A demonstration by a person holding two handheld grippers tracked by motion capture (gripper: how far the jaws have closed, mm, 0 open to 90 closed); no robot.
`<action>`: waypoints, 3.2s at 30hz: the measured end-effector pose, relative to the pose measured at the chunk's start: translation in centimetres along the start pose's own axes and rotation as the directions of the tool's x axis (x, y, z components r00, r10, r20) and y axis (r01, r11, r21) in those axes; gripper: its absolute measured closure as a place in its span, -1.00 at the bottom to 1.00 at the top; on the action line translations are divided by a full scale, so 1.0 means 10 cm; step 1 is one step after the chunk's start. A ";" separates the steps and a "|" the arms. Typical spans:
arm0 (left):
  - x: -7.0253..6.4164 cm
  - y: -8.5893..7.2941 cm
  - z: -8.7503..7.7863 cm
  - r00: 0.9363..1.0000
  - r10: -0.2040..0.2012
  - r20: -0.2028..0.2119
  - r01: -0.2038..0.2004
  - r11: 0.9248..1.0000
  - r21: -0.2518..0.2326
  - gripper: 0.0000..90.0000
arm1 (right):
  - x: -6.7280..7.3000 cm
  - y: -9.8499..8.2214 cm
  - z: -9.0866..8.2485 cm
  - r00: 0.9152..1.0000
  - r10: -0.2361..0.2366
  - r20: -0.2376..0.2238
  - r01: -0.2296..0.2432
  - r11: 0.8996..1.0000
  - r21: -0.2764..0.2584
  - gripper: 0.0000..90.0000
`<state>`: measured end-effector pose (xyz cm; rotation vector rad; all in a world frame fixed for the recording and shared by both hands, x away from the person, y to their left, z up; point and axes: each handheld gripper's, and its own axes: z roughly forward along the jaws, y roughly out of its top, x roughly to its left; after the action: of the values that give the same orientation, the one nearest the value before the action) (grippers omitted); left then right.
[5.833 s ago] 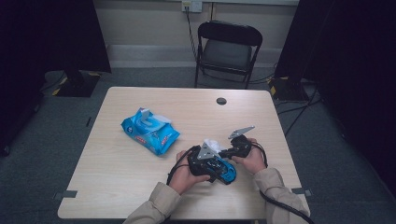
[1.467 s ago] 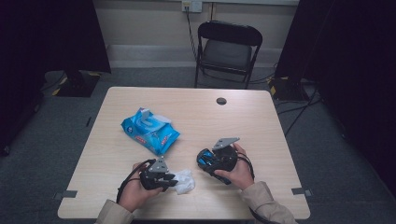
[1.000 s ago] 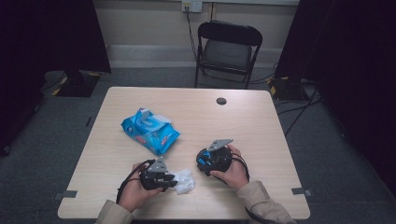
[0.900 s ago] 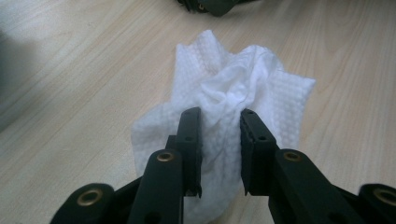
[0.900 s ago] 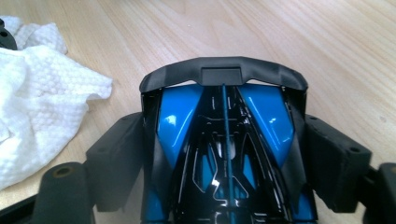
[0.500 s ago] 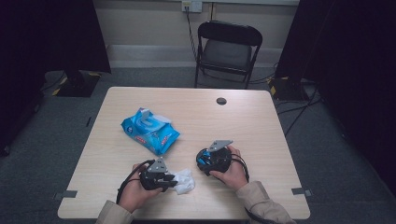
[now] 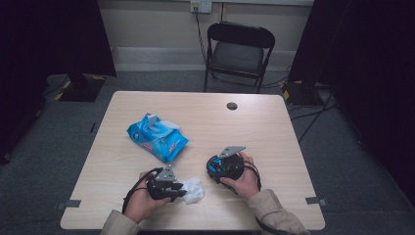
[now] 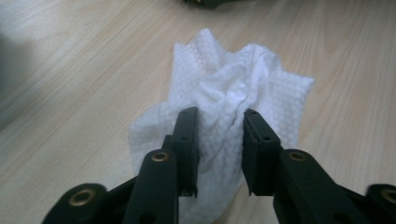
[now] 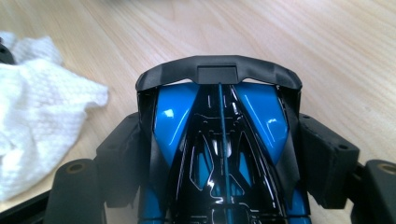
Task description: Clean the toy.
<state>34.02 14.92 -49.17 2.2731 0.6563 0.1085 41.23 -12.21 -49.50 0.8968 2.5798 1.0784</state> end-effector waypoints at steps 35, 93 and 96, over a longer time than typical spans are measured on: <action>0.33 0.42 -0.25 0.970 -0.239 -0.028 0.229 0.951 -0.207 0.93 | -0.04 0.07 -0.54 0.997 0.033 -0.073 -0.045 0.983 -0.176 -0.43; 0.03 0.95 0.14 0.979 -0.065 0.191 0.101 0.977 -0.189 0.93 | -0.24 0.01 -0.65 0.994 0.098 -0.039 -0.104 0.975 -0.198 -0.43; 0.10 0.91 0.10 0.983 -0.088 0.163 0.120 0.972 -0.203 0.92 | -0.25 0.00 -0.66 0.994 0.102 -0.040 -0.108 0.974 -0.202 -0.43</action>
<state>38.98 9.42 -43.73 2.0155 0.6496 -0.0449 40.57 -17.53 -44.89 0.9807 2.4118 1.3658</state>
